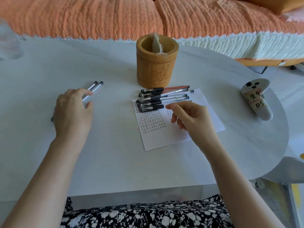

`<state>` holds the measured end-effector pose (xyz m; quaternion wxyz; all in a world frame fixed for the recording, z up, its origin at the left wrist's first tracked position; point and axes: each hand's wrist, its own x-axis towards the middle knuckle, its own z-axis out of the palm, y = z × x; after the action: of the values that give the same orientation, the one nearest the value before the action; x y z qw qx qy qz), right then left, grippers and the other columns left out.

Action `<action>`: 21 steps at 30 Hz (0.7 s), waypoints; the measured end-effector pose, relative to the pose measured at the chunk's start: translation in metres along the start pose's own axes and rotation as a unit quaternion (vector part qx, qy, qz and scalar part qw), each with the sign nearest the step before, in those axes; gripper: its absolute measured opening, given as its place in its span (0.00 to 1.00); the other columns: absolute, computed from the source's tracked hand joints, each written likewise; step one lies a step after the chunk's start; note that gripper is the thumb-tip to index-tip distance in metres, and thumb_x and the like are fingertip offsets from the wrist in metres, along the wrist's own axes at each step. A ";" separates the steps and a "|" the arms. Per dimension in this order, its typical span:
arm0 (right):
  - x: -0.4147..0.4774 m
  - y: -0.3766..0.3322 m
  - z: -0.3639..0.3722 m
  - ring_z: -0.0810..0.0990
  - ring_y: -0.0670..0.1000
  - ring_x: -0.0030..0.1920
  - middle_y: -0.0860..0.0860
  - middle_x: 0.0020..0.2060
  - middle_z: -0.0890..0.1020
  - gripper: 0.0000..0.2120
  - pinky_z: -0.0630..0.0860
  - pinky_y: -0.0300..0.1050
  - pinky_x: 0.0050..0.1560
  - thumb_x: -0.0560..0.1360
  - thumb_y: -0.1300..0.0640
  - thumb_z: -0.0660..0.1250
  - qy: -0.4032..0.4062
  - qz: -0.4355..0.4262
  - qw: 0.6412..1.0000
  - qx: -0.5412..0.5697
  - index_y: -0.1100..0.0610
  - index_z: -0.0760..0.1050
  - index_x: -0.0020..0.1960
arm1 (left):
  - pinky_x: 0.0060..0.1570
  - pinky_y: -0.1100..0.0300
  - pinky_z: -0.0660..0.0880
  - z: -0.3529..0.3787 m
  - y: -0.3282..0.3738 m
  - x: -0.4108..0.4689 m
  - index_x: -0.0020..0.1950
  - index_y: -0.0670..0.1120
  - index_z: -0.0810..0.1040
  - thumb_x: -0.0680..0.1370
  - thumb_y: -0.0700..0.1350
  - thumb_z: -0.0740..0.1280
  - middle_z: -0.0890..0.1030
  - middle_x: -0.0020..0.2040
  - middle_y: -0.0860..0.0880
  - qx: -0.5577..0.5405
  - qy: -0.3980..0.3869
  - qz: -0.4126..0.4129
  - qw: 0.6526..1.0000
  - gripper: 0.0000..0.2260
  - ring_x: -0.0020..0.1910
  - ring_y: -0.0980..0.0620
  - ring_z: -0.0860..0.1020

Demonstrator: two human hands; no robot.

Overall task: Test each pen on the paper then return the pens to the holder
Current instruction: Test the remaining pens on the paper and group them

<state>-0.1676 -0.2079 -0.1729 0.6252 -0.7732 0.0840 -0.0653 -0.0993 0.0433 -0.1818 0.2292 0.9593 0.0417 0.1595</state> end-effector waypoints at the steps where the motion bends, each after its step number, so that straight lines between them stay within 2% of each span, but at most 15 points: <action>1: 0.000 0.000 0.001 0.69 0.44 0.26 0.47 0.26 0.78 0.08 0.68 0.34 0.29 0.77 0.58 0.66 -0.002 0.000 1.000 -0.002 0.61 0.82 0.44 | 0.52 0.48 0.70 0.000 -0.001 0.000 0.57 0.43 0.78 0.74 0.35 0.64 0.78 0.54 0.39 -0.004 -0.001 -0.001 1.000 0.13 0.54 0.37 0.75; 5: 0.000 0.001 0.004 0.69 0.45 0.27 0.47 0.26 0.78 0.08 0.68 0.34 0.29 0.77 0.58 0.66 -0.008 0.005 1.000 -0.007 0.60 0.82 0.44 | 0.48 0.54 0.71 0.000 0.003 -0.003 0.52 0.43 0.79 0.72 0.34 0.65 0.81 0.50 0.45 -0.053 -0.004 -0.007 0.999 0.11 0.47 0.44 0.79; 9: 0.001 0.001 0.007 0.69 0.47 0.28 0.47 0.26 0.78 0.09 0.68 0.36 0.29 0.77 0.57 0.66 -0.016 0.004 1.000 -0.011 0.60 0.82 0.45 | 0.40 0.66 0.72 -0.008 0.016 -0.011 0.51 0.45 0.78 0.72 0.33 0.65 0.81 0.46 0.50 -0.163 -0.014 0.000 0.987 0.11 0.36 0.61 0.77; 11: 0.001 0.001 0.008 0.70 0.47 0.28 0.47 0.27 0.78 0.10 0.67 0.36 0.30 0.77 0.55 0.66 -0.020 0.003 1.000 -0.009 0.61 0.82 0.46 | 0.36 0.74 0.72 -0.014 0.025 -0.018 0.49 0.47 0.78 0.72 0.34 0.67 0.81 0.44 0.54 -0.220 -0.022 0.013 0.975 0.11 0.35 0.65 0.77; 12: 0.001 0.000 0.009 0.70 0.47 0.28 0.47 0.28 0.78 0.11 0.67 0.35 0.29 0.77 0.53 0.66 -0.026 0.004 1.000 -0.003 0.61 0.81 0.47 | 0.35 0.74 0.72 -0.018 0.030 -0.022 0.48 0.48 0.77 0.72 0.35 0.68 0.81 0.43 0.56 -0.250 -0.037 0.022 0.967 0.10 0.36 0.66 0.77; 15: -0.002 -0.005 0.011 0.70 0.47 0.27 0.50 0.30 0.78 0.14 0.66 0.34 0.27 0.75 0.49 0.66 -0.076 0.005 0.996 0.053 0.57 0.80 0.54 | 0.36 0.68 0.75 -0.025 0.048 -0.036 0.47 0.49 0.78 0.71 0.37 0.71 0.83 0.44 0.55 -0.320 -0.122 0.060 0.938 0.09 0.40 0.60 0.80; 17: -0.003 -0.008 0.012 0.71 0.48 0.27 0.50 0.30 0.78 0.19 0.65 0.38 0.26 0.71 0.47 0.66 -0.120 -0.006 0.990 0.080 0.56 0.78 0.57 | 0.40 0.63 0.77 -0.024 0.060 -0.045 0.47 0.49 0.78 0.71 0.38 0.72 0.83 0.45 0.54 -0.345 -0.186 0.082 0.916 0.10 0.42 0.57 0.80; 19: -0.005 -0.009 0.014 0.71 0.48 0.27 0.50 0.30 0.78 0.19 0.65 0.40 0.26 0.72 0.49 0.66 -0.132 -0.021 0.986 0.096 0.59 0.78 0.58 | 0.43 0.61 0.78 -0.020 0.068 -0.051 0.47 0.49 0.77 0.70 0.39 0.73 0.83 0.44 0.55 -0.358 -0.222 0.092 0.902 0.10 0.43 0.56 0.81; 21: -0.005 -0.010 0.015 0.72 0.48 0.27 0.51 0.29 0.78 0.15 0.66 0.39 0.25 0.74 0.54 0.66 -0.108 -0.027 0.986 0.122 0.64 0.79 0.54 | 0.43 0.62 0.77 -0.015 0.072 -0.055 0.48 0.49 0.75 0.70 0.40 0.73 0.83 0.43 0.56 -0.368 -0.226 0.091 0.897 0.10 0.44 0.57 0.81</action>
<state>-0.1688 -0.1905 -0.1667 0.7183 -0.6955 -0.0137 -0.0082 -0.1560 -0.0232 -0.1519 0.5536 0.8163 -0.1603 -0.0376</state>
